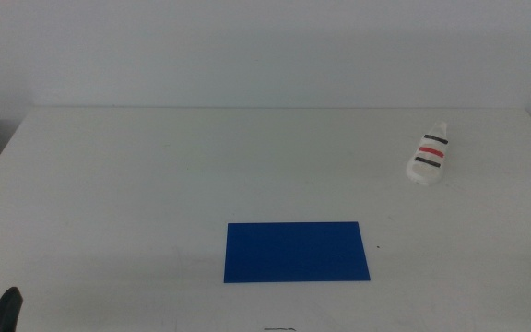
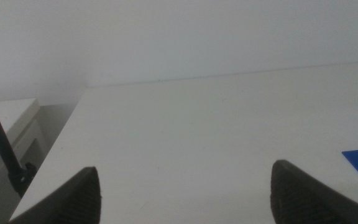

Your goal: Use one arm to grab the shoe from the table and place it on the mat.

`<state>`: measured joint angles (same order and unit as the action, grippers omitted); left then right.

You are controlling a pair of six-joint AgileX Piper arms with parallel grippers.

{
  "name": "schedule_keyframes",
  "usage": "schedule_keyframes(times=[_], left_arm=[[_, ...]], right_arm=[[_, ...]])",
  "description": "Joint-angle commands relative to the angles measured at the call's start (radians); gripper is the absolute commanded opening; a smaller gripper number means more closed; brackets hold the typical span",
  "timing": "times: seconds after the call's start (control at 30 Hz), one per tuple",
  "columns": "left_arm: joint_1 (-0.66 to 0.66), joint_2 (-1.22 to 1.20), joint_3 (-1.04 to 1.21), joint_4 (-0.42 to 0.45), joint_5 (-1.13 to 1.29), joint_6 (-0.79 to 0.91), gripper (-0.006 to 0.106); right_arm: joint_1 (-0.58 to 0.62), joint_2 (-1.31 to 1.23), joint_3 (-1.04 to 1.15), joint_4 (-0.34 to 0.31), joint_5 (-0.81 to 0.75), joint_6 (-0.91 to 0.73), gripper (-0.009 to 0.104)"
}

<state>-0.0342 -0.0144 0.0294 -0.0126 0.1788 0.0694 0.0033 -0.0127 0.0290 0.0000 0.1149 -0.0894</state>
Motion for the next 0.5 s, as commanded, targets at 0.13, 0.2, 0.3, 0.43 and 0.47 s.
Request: schedule_keyframes(times=[0.13, 0.2, 0.3, 0.43, 0.47], left_arm=[[-0.004, -0.019, -0.003, -0.009, -0.083, -0.015, 0.094], [-0.004, -0.019, -0.003, -0.009, -0.083, -0.015, 0.094], [-0.004, -0.019, -0.003, -0.009, -0.083, -0.015, 0.094], [-0.004, -0.019, -0.003, -0.009, -0.083, -0.015, 0.094], [-0.004, -0.019, -0.003, -0.009, -0.083, -0.015, 0.094]], right_arm=[[-0.005, 0.127, -0.071, 0.033, -0.071, 0.029, 0.091], [-0.005, 0.257, -0.126, 0.04, -0.058, 0.031, 0.091], [-0.005, 0.469, -0.266, 0.041, 0.046, 0.031, 0.091], [-0.005, 0.745, -0.521, 0.056, 0.321, 0.031, 0.091], [-0.005, 0.805, -0.597, 0.063, 0.397, 0.031, 0.091]])
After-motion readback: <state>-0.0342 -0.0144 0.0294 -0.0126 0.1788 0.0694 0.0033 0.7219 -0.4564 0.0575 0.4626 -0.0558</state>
